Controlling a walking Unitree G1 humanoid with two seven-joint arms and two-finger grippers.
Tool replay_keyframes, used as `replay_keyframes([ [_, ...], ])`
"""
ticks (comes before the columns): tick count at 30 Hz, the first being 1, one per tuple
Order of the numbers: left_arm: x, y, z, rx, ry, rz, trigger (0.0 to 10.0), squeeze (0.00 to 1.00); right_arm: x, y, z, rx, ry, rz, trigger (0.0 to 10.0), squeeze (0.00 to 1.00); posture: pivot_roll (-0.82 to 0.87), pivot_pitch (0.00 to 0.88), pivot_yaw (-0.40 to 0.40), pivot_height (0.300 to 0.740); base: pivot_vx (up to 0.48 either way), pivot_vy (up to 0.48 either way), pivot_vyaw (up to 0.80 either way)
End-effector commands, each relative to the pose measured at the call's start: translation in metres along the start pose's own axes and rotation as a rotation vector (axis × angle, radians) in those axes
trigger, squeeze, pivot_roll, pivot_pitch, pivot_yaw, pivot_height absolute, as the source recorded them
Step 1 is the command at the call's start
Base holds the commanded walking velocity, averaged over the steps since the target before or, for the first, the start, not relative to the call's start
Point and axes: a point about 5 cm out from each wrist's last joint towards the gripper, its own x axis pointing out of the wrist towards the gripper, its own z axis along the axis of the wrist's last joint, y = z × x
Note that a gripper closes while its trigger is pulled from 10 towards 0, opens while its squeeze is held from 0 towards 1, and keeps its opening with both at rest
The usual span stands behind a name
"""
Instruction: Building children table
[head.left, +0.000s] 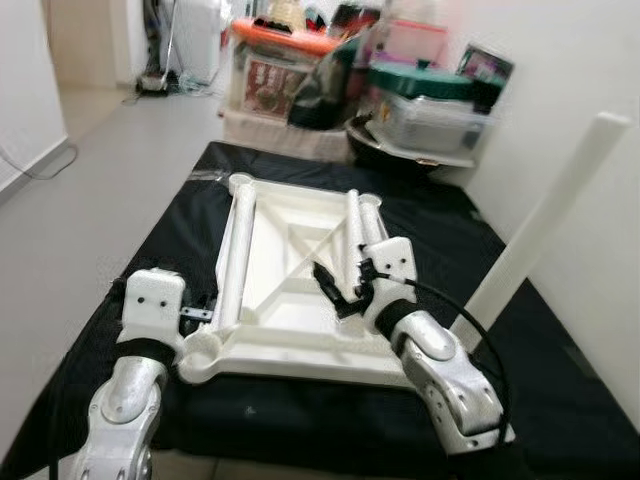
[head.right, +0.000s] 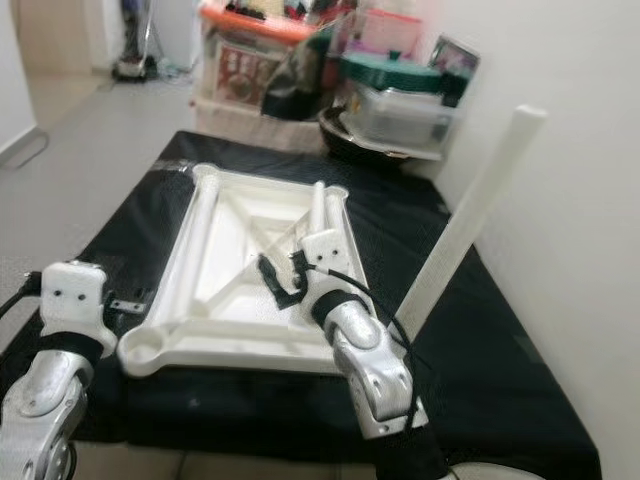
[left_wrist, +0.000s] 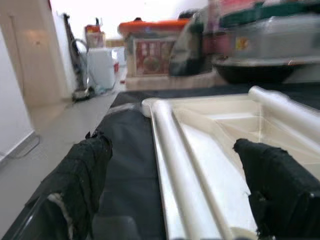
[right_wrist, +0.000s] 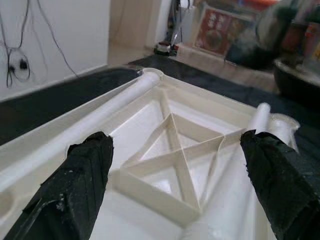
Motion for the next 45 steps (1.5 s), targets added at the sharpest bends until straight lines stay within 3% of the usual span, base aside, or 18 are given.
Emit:
replay_keyframes([
  [1, 0.001, 0.004, 0.000, 0.005, -0.003, 0.006, 10.0, 0.00, 0.002, 0.003, 0.002, 0.019, -0.007, 0.006, 10.0, 0.00, 0.13, 0.000, -0.174, 0.740, 0.000, 0.000, 0.00],
  [8, 0.001, 0.003, -0.001, 0.006, -0.001, 0.011, 10.0, 0.00, 0.005, -0.001, 0.000, -0.008, 0.012, -0.022, 10.0, 0.00, 0.12, 0.000, -0.175, 0.740, 0.000, 0.000, 0.00],
  [11, 0.001, 0.002, -0.002, 0.010, 0.001, 0.013, 10.0, 0.00, 0.008, -0.003, -0.004, -0.023, 0.048, -0.061, 10.0, 0.00, 0.12, 0.000, -0.180, 0.740, 0.000, 0.000, 0.00],
  [12, 0.002, 0.003, -0.004, 0.019, 0.006, 0.018, 10.0, 0.00, 0.010, -0.010, -0.009, -0.024, 0.100, -0.127, 10.0, 0.00, 0.13, 0.000, -0.185, 0.740, 0.000, 0.000, 0.00],
  [19, 0.005, 0.004, -0.005, 0.029, 0.008, 0.013, 10.0, 0.00, 0.013, -0.023, -0.013, -0.016, 0.156, -0.226, 10.0, 0.00, 0.13, 0.000, -0.187, 0.740, 0.000, 0.000, 0.00],
  [21, 0.006, 0.004, -0.006, 0.033, 0.008, 0.010, 10.0, 0.00, 0.012, -0.028, -0.023, 0.038, 0.232, -0.261, 10.0, 0.00, 0.12, 0.000, -0.183, 0.740, 0.000, 0.000, 0.00],
  [23, 0.006, 0.004, -0.006, 0.033, 0.008, 0.010, 10.0, 0.00, 0.012, -0.028, -0.024, 0.043, 0.240, -0.265, 10.0, 0.00, 0.12, 0.000, -0.183, 0.740, 0.000, 0.000, 0.00],
  [25, 0.007, 0.002, -0.007, 0.036, 0.010, 0.010, 10.0, 0.00, 0.012, -0.030, -0.037, 0.166, 0.311, -0.299, 10.0, 0.00, 0.13, 0.000, -0.183, 0.740, 0.000, 0.000, 0.00],
  [37, 0.009, 0.004, -0.009, 0.050, 0.017, 0.017, 10.0, 0.00, 0.012, -0.025, -0.057, 0.249, 0.433, -0.315, 10.0, 0.00, 0.13, 0.000, -0.189, 0.740, 0.000, 0.000, 0.00],
  [38, 0.009, 0.004, -0.009, 0.052, 0.016, 0.018, 10.0, 0.00, 0.012, -0.024, -0.058, 0.265, 0.434, -0.311, 5.8, 0.00, 0.14, 0.000, -0.189, 0.740, 0.000, 0.000, 0.00],
  [39, 0.010, 0.004, -0.009, 0.053, 0.016, 0.019, 10.0, 0.00, 0.013, -0.023, -0.059, 0.274, 0.439, -0.305, 4.6, 0.00, 0.14, 0.000, -0.189, 0.740, 0.000, 0.000, 0.00],
  [40, 0.010, 0.003, -0.010, 0.054, 0.016, 0.019, 10.0, 0.00, 0.013, -0.022, -0.060, 0.279, 0.443, -0.300, 4.6, 0.00, 0.14, 0.000, -0.189, 0.740, 0.000, 0.000, 0.00],
  [41, 0.010, 0.003, -0.010, 0.055, 0.017, 0.019, 10.0, 0.00, 0.013, -0.021, -0.062, 0.286, 0.453, -0.300, 3.7, 0.00, 0.14, 0.000, -0.189, 0.740, 0.000, 0.000, 0.00],
  [42, 0.010, 0.003, -0.010, 0.055, 0.017, 0.019, 10.0, 0.00, 0.013, -0.021, -0.062, 0.286, 0.453, -0.300, 3.7, 0.00, 0.14, 0.000, -0.189, 0.740, 0.000, 0.000, 0.00],
  [43, 0.011, 0.003, -0.010, 0.057, 0.017, 0.019, 10.0, 0.00, 0.012, -0.021, -0.063, 0.299, 0.456, -0.308, 1.9, 0.00, 0.14, 0.000, -0.190, 0.740, 0.000, 0.000, 0.00],
  [45, 0.011, 0.003, -0.010, 0.057, 0.017, 0.019, 10.0, 0.00, 0.012, -0.022, -0.063, 0.306, 0.451, -0.313, 1.9, 0.00, 0.14, 0.000, -0.191, 0.740, 0.000, 0.000, 0.00],
])
